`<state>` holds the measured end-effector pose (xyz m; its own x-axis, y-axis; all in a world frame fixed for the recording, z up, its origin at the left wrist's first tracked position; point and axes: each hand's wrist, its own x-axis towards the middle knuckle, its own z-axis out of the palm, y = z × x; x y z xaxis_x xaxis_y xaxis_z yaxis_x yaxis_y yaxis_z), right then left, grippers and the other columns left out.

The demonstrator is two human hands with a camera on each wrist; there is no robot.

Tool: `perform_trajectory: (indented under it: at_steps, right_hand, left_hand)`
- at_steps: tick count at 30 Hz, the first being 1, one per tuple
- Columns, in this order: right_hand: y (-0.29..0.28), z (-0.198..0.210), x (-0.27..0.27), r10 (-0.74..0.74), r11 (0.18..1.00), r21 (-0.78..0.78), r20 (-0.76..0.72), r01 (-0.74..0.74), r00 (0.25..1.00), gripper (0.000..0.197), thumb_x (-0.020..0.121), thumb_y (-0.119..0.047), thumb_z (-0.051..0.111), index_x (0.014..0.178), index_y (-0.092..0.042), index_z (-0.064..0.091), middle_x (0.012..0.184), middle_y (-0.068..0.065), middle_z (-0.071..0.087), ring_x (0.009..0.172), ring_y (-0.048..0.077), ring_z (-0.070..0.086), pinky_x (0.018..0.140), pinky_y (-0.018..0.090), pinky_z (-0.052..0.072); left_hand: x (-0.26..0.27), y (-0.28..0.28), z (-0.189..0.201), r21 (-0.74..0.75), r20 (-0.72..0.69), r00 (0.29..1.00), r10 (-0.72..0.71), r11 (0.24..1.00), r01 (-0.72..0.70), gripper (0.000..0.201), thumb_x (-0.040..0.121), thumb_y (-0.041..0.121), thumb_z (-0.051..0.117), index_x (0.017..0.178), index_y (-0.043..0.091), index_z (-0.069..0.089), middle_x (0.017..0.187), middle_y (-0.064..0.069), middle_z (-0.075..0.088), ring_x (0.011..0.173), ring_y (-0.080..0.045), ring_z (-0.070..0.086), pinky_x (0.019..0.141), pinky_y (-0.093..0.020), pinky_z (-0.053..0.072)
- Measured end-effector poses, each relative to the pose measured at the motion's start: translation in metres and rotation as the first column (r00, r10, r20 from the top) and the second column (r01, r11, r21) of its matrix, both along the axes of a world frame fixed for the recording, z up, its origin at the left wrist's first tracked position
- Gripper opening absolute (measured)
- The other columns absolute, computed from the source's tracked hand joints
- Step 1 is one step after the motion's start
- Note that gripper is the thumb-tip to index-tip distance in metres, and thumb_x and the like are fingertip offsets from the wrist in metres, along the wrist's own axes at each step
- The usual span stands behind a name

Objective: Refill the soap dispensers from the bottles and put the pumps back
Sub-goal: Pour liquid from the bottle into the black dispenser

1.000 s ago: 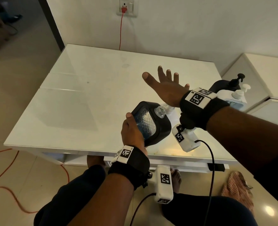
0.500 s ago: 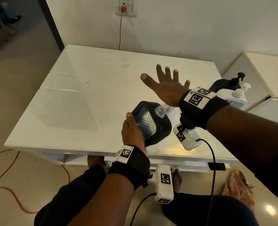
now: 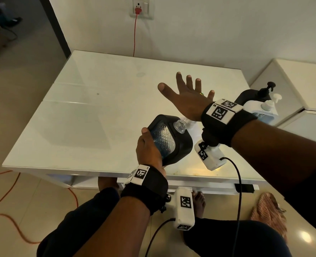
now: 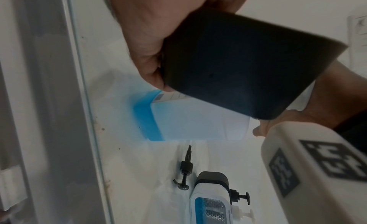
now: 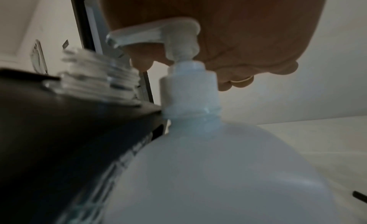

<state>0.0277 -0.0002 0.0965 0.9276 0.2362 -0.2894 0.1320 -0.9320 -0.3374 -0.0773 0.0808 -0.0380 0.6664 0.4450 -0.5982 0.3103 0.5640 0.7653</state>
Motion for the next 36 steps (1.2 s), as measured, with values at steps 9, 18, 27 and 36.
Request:
perform_trajectory:
  at_steps: [9, 18, 27, 36]
  right_hand:
    - [0.002, 0.001, -0.001, 0.011, 1.000, 0.002, -0.009, -0.011, 1.000, 0.102, 0.076, -0.096, 0.010, 0.159, -0.040, -0.012, 0.169, -0.001, -0.015, 0.154, 0.025, -0.019, 0.114, 0.067, -0.017]
    - [0.000, -0.003, -0.002, 0.021, 0.999, -0.038, 0.032, -0.020, 0.999, 0.106, 0.074, -0.098, 0.010, 0.158, -0.039, -0.013, 0.168, -0.002, -0.016, 0.154, 0.025, -0.020, 0.115, 0.067, -0.018]
    - [0.002, 0.004, 0.000, 0.021, 1.000, -0.020, 0.010, -0.021, 1.000, 0.102, 0.076, -0.097, 0.010, 0.158, -0.040, -0.012, 0.169, -0.002, -0.016, 0.154, 0.024, -0.019, 0.115, 0.067, -0.016]
    - [0.000, 0.000, -0.003, -0.011, 1.000, 0.003, -0.021, 0.011, 1.000, 0.106, 0.073, -0.098, 0.009, 0.158, -0.039, -0.012, 0.169, -0.002, -0.016, 0.154, 0.025, -0.020, 0.114, 0.067, -0.017]
  left_hand:
    - [0.000, 0.001, -0.003, -0.011, 0.009, 1.000, 0.007, 1.000, -0.007, 0.067, 0.056, 0.097, 0.040, 0.096, 0.048, 0.065, 0.130, -0.003, 0.069, 0.118, -0.035, 0.066, 0.103, -0.059, 0.054]
    - [0.001, 0.002, 0.001, -0.002, 0.010, 1.000, -0.001, 1.000, 0.002, 0.068, 0.054, 0.097, 0.038, 0.094, 0.048, 0.064, 0.133, -0.003, 0.067, 0.120, -0.036, 0.065, 0.104, -0.059, 0.053]
    - [-0.003, 0.003, 0.009, -0.010, 0.016, 1.000, 0.025, 1.000, -0.025, 0.068, 0.052, 0.096, 0.039, 0.091, 0.045, 0.063, 0.133, -0.004, 0.065, 0.121, -0.036, 0.063, 0.105, -0.059, 0.052]
    - [-0.002, -0.001, 0.005, -0.040, 0.036, 0.999, 0.031, 0.999, -0.029, 0.068, 0.056, 0.095, 0.042, 0.096, 0.046, 0.066, 0.129, -0.003, 0.069, 0.117, -0.034, 0.067, 0.103, -0.059, 0.054]
